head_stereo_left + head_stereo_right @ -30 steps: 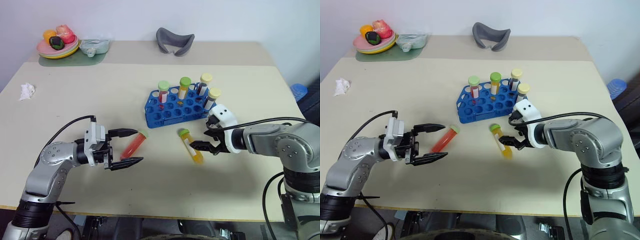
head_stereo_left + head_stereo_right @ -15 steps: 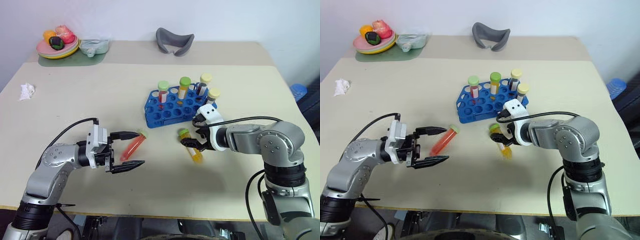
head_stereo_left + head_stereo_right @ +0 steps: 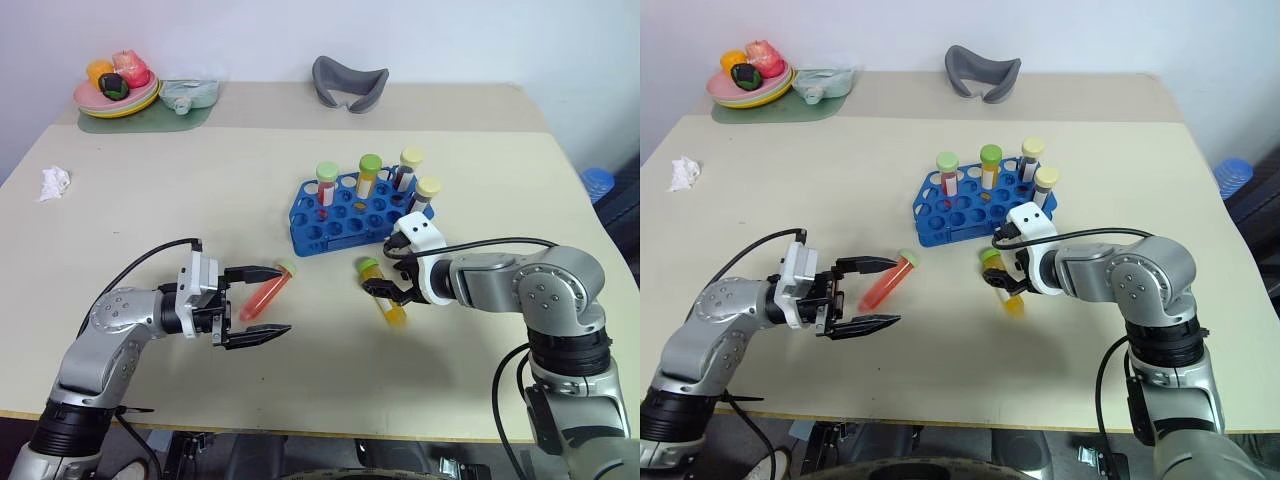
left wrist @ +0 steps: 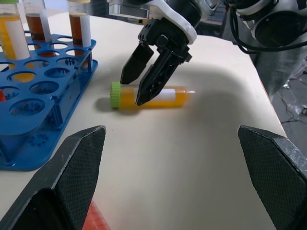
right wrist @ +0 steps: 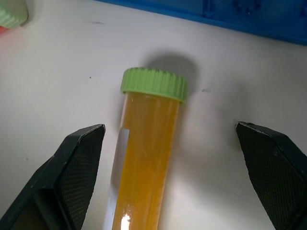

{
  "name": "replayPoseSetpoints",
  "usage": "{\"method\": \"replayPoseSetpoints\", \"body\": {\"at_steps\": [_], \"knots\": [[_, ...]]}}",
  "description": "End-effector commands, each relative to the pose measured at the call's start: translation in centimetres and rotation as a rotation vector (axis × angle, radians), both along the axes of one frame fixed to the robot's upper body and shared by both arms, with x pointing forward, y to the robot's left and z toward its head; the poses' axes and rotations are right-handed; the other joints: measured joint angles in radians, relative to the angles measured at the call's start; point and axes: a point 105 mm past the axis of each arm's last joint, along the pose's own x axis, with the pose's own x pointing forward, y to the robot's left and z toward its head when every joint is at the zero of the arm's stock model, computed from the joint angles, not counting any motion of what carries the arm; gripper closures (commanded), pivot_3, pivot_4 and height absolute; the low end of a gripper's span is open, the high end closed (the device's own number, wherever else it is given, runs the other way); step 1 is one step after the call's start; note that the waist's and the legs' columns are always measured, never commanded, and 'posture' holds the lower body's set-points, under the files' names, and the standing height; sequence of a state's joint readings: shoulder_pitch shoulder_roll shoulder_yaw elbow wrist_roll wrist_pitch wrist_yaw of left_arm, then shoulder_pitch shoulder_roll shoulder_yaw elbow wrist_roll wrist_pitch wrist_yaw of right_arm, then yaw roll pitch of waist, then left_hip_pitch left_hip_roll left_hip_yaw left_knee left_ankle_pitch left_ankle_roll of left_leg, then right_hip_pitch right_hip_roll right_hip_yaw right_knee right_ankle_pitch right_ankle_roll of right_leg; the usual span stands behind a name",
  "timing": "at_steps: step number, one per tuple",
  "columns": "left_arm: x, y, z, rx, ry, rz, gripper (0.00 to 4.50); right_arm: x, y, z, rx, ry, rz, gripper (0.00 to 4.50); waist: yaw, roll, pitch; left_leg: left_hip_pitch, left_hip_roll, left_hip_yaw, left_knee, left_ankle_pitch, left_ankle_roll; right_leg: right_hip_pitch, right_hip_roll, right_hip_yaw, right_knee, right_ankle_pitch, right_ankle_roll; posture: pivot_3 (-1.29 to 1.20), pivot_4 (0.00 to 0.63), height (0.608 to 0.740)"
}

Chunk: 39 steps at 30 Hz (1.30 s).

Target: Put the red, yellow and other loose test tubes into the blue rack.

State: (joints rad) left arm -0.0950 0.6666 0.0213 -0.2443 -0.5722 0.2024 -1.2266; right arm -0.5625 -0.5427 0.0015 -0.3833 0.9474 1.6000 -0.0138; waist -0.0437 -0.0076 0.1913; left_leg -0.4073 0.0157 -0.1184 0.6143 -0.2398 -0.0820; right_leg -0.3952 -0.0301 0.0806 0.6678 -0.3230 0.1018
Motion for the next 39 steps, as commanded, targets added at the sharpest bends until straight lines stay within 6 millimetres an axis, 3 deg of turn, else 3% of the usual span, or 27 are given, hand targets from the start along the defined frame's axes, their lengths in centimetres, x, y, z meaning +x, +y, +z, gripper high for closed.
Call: {"method": "replayPoseSetpoints", "body": {"at_steps": [1, 8, 11, 17, 24, 28, 31, 35, 39], "knots": [[0.1, 0.1, 0.5, 0.005, -0.042, -0.007, 0.0, -0.6, -0.8, -0.5, -0.027, 0.023, -0.007, 0.07, 0.0, 0.0, 0.0, 0.0, 0.0, 0.0, 0.0, 0.0, 0.0, 0.0, 0.0, 0.0, 0.0, 0.0, 0.0, 0.0, 0.15, 0.74], [0.1, 0.1, 0.4, 0.006, -0.045, -0.011, 0.0, -1.0, -0.8, -0.8, -0.033, 0.033, -0.001, 0.07, 0.0, 0.0, 0.0, 0.0, 0.0, 0.0, 0.0, 0.0, 0.0, 0.0, 0.0, 0.0, 0.0, 0.0, 0.0, 0.0, 0.15, 0.74], [0.2, 0.2, 0.4, 0.006, -0.045, -0.011, 0.0, -1.0, -0.5, -0.8, -0.032, 0.034, 0.005, 0.8, 0.0, 0.0, 0.0, 0.0, 0.0, 0.0, 0.0, 0.0, 0.0, 0.0, 0.0, 0.0, 0.0, 0.0, 0.0, 0.0, 0.15, 0.74], [0.2, 0.3, 0.3, 0.007, -0.047, -0.008, 0.0, -0.9, 0.1, -0.9, -0.027, 0.028, 0.011, 3.62, -0.002, 0.0, 0.0, 0.0, 0.0, 0.0, 0.0, 0.0, 0.0, 0.0, 0.0, 0.0, 0.0, 0.0, 0.0, 0.0, 0.15, 0.74], [0.2, 0.4, 0.3, 0.004, -0.047, 0.001, 0.0, -0.4, 1.6, 1.0, 0.081, -0.045, 0.028, 3.7, -0.005, 0.0, -0.001, 0.001, 0.001, 0.0, 0.0, 0.0, 0.0, 0.0, 0.001, 0.0, 0.002, 0.0, -0.001, 0.0, 0.15, 0.74], [0.4, 0.5, 0.4, 0.001, -0.048, 0.008, 0.0, 0.0, 3.5, 3.7, 0.284, -0.16, 0.053, 3.7, -0.003, 0.0, -0.001, 0.001, 0.001, 0.0, 0.0, 0.0, 0.0, 0.0, 0.001, 0.0, 0.002, 0.0, -0.001, 0.0, 0.15, 0.74], [0.5, 0.4, 0.4, -0.002, -0.049, 0.011, 0.0, 0.1, 4.7, 6.9, 0.506, -0.311, 0.12, 3.7, -0.002, 0.0, 0.0, 0.001, 0.001, 0.0, 0.0, 0.0, 0.0, 0.0, 0.001, 0.0, 0.002, 0.0, 0.0, 0.0, 0.15, 0.74], [0.7, 0.5, 0.5, -0.004, -0.054, 0.019, 0.0, 1.4, 4.1, 9.7, 0.615, -0.578, 0.112, 3.7, -0.001, 0.0, 0.0, 0.001, 0.001, 0.0, 0.0, 0.0, 0.0, 0.0, 0.001, 0.0, 0.002, 0.0, 0.0, 0.0, 0.15, 0.74], [0.8, 0.7, 0.7, -0.007, -0.058, 0.031, 0.0, 2.9, 3.3, 10.3, 0.673, -0.732, 0.053, 3.7, -0.006, 0.0, -0.001, 0.001, 0.001, 0.0, 0.001, 0.0, 0.0, 0.0, 0.001, 0.0, 0.002, 0.0, 0.0, 0.0, 0.15, 0.74]]}}
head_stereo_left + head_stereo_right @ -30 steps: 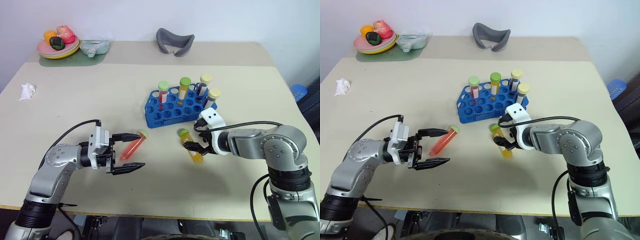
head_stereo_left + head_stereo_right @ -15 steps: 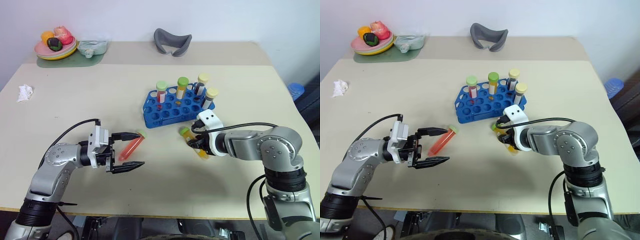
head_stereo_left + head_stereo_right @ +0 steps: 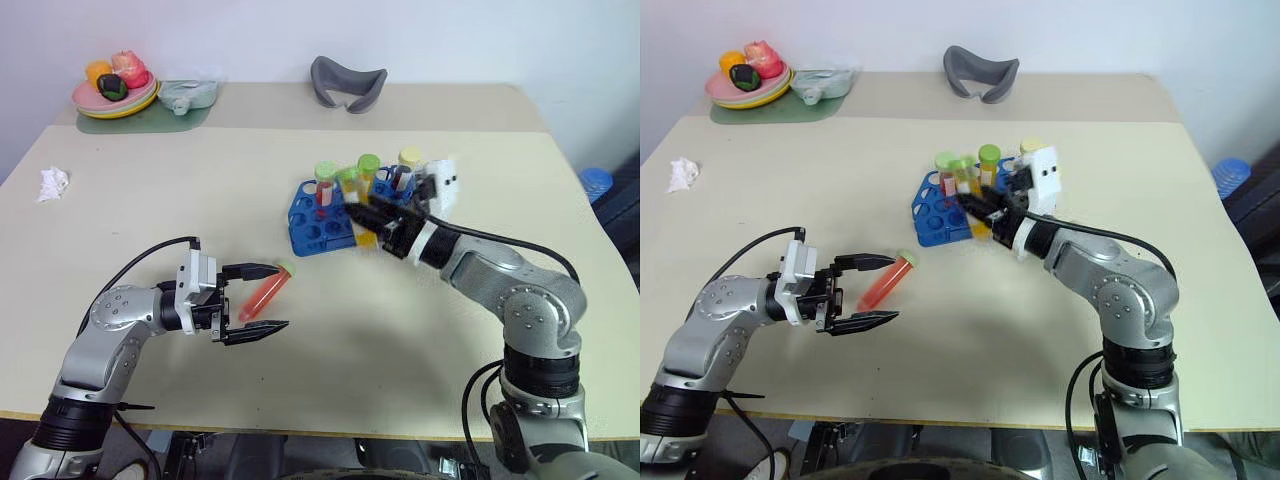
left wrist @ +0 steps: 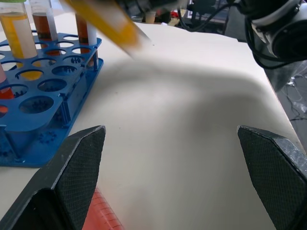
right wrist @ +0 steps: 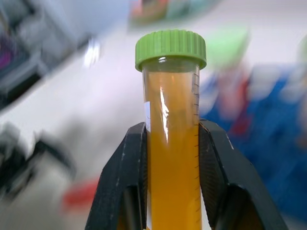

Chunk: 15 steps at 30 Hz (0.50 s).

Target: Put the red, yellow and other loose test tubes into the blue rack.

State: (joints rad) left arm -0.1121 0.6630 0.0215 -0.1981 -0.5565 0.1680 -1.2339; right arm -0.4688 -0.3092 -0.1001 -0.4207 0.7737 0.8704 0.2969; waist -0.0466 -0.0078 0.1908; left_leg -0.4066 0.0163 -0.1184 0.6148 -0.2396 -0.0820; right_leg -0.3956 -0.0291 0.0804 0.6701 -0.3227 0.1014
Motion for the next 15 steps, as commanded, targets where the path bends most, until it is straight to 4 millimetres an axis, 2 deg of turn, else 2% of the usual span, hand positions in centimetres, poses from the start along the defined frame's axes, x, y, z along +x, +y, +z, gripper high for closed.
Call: {"method": "replayPoseSetpoints", "body": {"at_steps": [1, 4, 9, 15], "knots": [[0.2, 0.3, 0.9, -0.012, -0.043, 0.018, 0.0, 1.1, -0.6, 1.2, 0.067, -0.173, -0.078, 3.7, -0.003, 0.0, 0.0, 0.0, 0.0, 0.0, 0.0, 0.0, 0.0, 0.0, 0.0, 0.0, 0.001, 0.0, 0.0, 0.0, 0.15, 0.74], [0.2, 0.5, 1.1, -0.015, -0.041, 0.036, 0.0, 2.4, -1.7, 1.1, 0.116, -0.338, -0.241, 3.7, -0.006, 0.0, 0.0, 0.001, 0.0, 0.0, 0.0, 0.0, 0.0, 0.0, 0.0, 0.0, 0.003, 0.0, 0.0, 0.0, 0.15, 0.74], [0.1, 0.7, 1.1, -0.014, -0.034, 0.05, 0.0, 3.8, -1.6, -0.8, 0.216, -0.427, -0.29, 3.7, -0.016, 0.0, 0.0, 0.001, 0.0, 0.0, 0.0, 0.002, -0.004, -0.001, 0.0, 0.0, 0.004, 0.0, 0.0, 0.0, 0.15, 0.74], [0.1, 1.1, 1.5, -0.009, -0.037, 0.066, 0.0, 4.9, -1.2, -3.0, 0.28, -0.455, -0.306, 3.7, -0.024, 0.0, 0.0, 0.004, 0.0, 0.0, 0.0, 0.004, -0.007, -0.001, 0.0, 0.001, 0.01, 0.0, 0.0, 0.0, 0.15, 0.74]]}}
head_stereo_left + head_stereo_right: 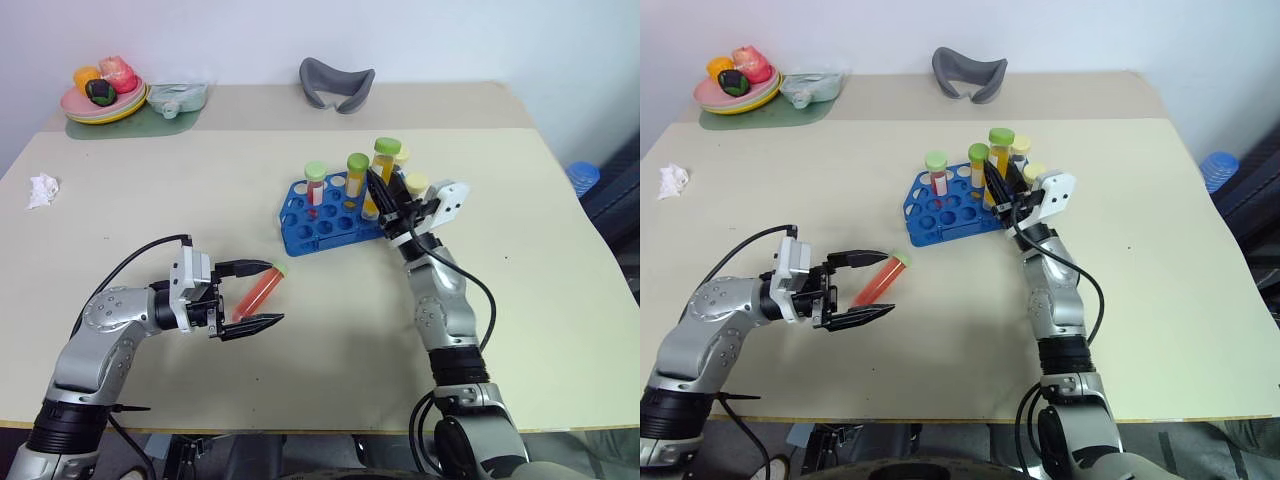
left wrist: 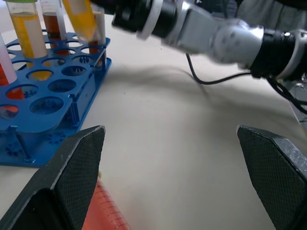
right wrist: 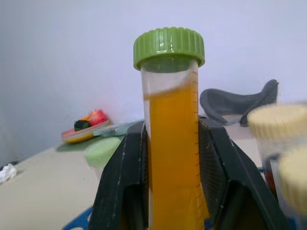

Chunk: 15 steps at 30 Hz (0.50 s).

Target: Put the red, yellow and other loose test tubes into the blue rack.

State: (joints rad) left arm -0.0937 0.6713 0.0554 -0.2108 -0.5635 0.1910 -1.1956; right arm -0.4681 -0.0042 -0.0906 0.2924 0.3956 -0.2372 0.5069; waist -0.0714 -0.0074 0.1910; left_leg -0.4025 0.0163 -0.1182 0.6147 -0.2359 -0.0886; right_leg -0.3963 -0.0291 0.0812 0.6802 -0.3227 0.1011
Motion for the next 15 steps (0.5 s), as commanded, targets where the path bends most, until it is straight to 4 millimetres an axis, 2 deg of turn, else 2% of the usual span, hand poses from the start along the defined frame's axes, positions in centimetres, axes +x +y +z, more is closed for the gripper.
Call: {"method": "replayPoseSetpoints", "body": {"at_steps": [1, 15], "knots": [[-0.2, 0.3, 1.3, -0.003, -0.043, 0.006, 0.0, 0.0, -0.1, 1.1, 0.038, -0.107, -0.012, 3.7, 0.0, 0.0, 0.0, 0.001, 0.0, 0.0, 0.0, 0.0, 0.0, 0.0, 0.0, 0.0, 0.001, 0.0, 0.0, 0.0, 0.15, 0.74], [-0.3, 0.6, 1.6, -0.009, -0.049, 0.047, 0.0, 1.0, 0.7, -1.2, 0.076, -0.1, -0.001, 3.7, -0.002, 0.0, 0.0, 0.008, 0.0, 0.0, -0.001, 0.0, -0.001, 0.006, 0.0, 0.001, 0.002, 0.0, 0.0, 0.0, 0.15, 0.74]]}}
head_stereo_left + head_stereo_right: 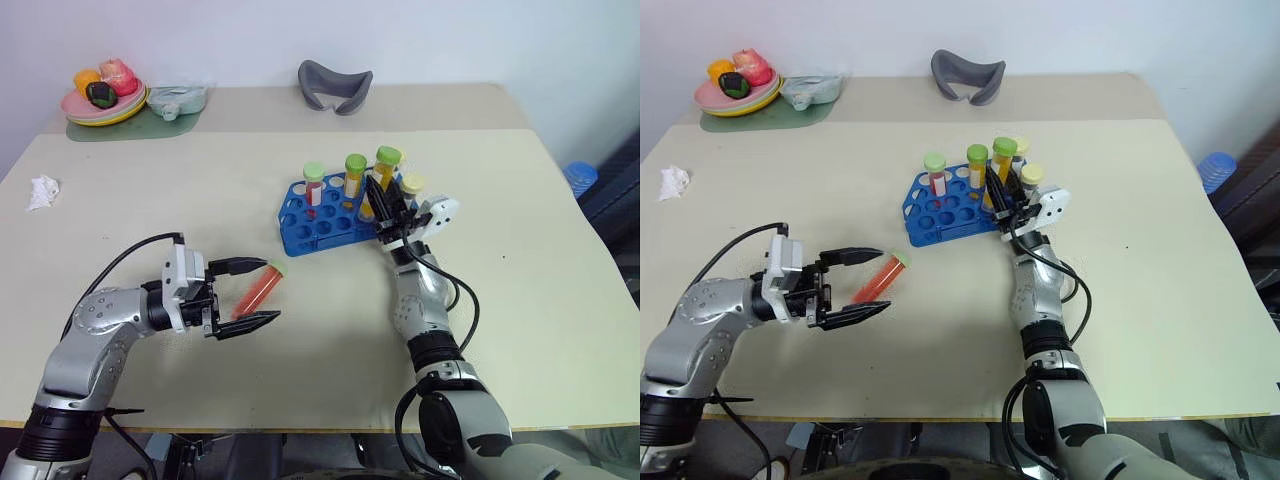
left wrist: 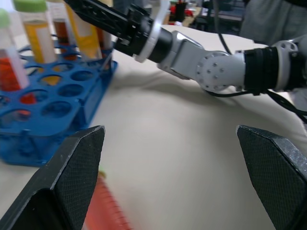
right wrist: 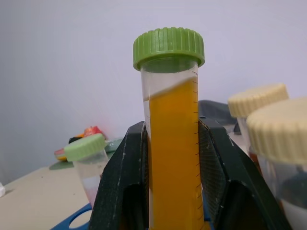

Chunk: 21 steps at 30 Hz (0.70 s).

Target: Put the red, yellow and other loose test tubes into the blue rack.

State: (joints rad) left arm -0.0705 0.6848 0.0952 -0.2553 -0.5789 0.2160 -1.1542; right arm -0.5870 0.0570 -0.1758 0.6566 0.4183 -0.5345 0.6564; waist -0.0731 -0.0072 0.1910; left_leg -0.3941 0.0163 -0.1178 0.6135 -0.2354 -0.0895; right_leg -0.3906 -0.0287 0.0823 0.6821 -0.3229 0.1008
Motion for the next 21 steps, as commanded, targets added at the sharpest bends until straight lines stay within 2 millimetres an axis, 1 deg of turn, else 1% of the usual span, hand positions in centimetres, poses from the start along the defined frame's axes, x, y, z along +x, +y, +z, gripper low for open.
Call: {"method": "replayPoseSetpoints", "body": {"at_steps": [1, 4, 9, 14, 19, 21], "knots": [[-0.3, 0.0, 0.9, -0.006, -0.033, -0.002, 0.0, -0.1, 0.3, 0.3, 0.014, -0.031, 0.001, 3.7, 0.0, 0.0, 0.0, 0.001, 0.0, 0.0, 0.0, 0.0, 0.0, 0.001, 0.0, 0.0, 0.0, 0.0, 0.0, 0.0, 0.15, 0.74], [-0.2, 0.0, 0.9, -0.008, -0.036, 0.0, 0.0, 0.0, 0.2, -0.6, -0.001, -0.008, -0.009, 3.7, -0.001, -0.001, 0.0, 0.002, 0.0, 0.0, 0.0, 0.0, 0.0, 0.002, 0.0, 0.0, 0.0, 0.0, 0.0, 0.0, 0.15, 0.74], [-0.2, -0.1, 1.0, -0.013, -0.04, 0.002, 0.0, 0.1, 0.0, -1.4, -0.038, 0.003, -0.032, 3.7, -0.001, -0.003, -0.002, 0.003, 0.0, 0.0, 0.0, 0.0, 0.0, 0.004, 0.0, 0.0, 0.0, 0.0, 0.0, 0.0, 0.15, 0.74], [-0.2, -0.1, 1.0, -0.013, -0.041, 0.004, 0.0, 0.0, 0.1, -2.6, -0.124, 0.018, -0.058, 3.7, 0.001, -0.008, -0.005, 0.005, 0.0, 0.0, 0.0, 0.0, 0.0, 0.006, 0.001, 0.0, 0.0, 0.0, 0.0, 0.0, 0.15, 0.74], [-0.3, -0.2, 1.0, -0.013, -0.043, 0.007, 0.0, 0.0, -0.2, -3.0, -0.162, 0.019, -0.099, 3.7, 0.003, -0.013, -0.008, 0.009, 0.0, 0.0, 0.0, 0.0, 0.0, 0.01, 0.0, 0.0, -0.002, 0.0, 0.0, 0.0, 0.15, 0.74], [-0.3, -0.2, 1.1, -0.014, -0.043, 0.006, 0.0, 0.0, -0.3, -3.2, -0.163, 0.024, -0.11, 3.7, 0.003, -0.013, -0.008, 0.011, 0.0, 0.0, -0.001, 0.0, 0.0, 0.013, 0.0, 0.0, -0.003, 0.0, 0.0, 0.0, 0.15, 0.74]]}}
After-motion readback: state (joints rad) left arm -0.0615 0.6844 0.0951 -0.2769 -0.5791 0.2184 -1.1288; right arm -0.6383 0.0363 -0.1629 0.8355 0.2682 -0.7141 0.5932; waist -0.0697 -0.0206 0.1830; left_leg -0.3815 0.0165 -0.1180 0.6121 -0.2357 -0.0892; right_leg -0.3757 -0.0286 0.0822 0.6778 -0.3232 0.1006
